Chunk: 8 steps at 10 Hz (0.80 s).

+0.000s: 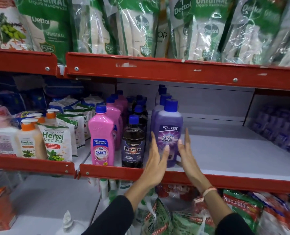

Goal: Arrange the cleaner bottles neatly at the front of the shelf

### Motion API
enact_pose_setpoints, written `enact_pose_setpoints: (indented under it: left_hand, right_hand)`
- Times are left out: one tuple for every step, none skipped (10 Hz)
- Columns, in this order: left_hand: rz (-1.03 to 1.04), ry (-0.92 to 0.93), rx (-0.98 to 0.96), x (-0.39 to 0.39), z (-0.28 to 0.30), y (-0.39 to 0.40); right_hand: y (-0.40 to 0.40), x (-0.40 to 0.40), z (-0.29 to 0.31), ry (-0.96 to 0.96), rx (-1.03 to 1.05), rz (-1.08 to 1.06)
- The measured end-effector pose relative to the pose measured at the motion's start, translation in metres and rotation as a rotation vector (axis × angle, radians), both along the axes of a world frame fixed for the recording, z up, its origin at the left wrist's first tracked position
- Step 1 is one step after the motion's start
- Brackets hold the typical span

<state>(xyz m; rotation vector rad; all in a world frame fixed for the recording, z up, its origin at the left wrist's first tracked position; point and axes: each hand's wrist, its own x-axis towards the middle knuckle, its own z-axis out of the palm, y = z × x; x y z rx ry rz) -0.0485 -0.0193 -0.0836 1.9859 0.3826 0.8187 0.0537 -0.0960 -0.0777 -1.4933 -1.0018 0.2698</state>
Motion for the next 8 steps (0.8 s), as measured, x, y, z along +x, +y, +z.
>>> enact_pose_setpoints:
  left_hand:
    - [0.06, 0.02, -0.038, 0.007, 0.004, 0.005]
    - [0.095, 0.085, -0.009, 0.001, 0.002, 0.0]
    - [0.095, 0.094, 0.035, -0.009, 0.0, -0.004]
    - [0.067, 0.138, 0.045, -0.02, 0.003, -0.008]
    - [0.042, 0.177, 0.059, -0.029, 0.009, -0.008]
    - [-0.006, 0.245, 0.041, -0.046, 0.016, -0.011]
    - [0.027, 0.183, 0.192, -0.075, 0.032, -0.016]
    - [0.314, -0.104, 0.488, -0.109, 0.067, -0.019]
  right_hand:
    - [0.0, 0.004, -0.001, -0.065, -0.046, 0.04]
    - [-0.004, 0.001, -0.004, -0.123, -0.091, 0.014]
    - [-0.014, -0.006, -0.004, -0.206, -0.139, -0.024]
    - [-0.026, -0.016, -0.001, -0.257, -0.208, -0.015]
    - [-0.033, -0.021, 0.002, -0.305, -0.221, -0.024]
    - [-0.041, -0.034, 0.007, -0.316, -0.271, -0.06]
    - [-0.049, -0.055, 0.027, -0.477, -0.251, -0.217]
    - [-0.057, -0.081, 0.066, -0.801, -0.009, -0.499]
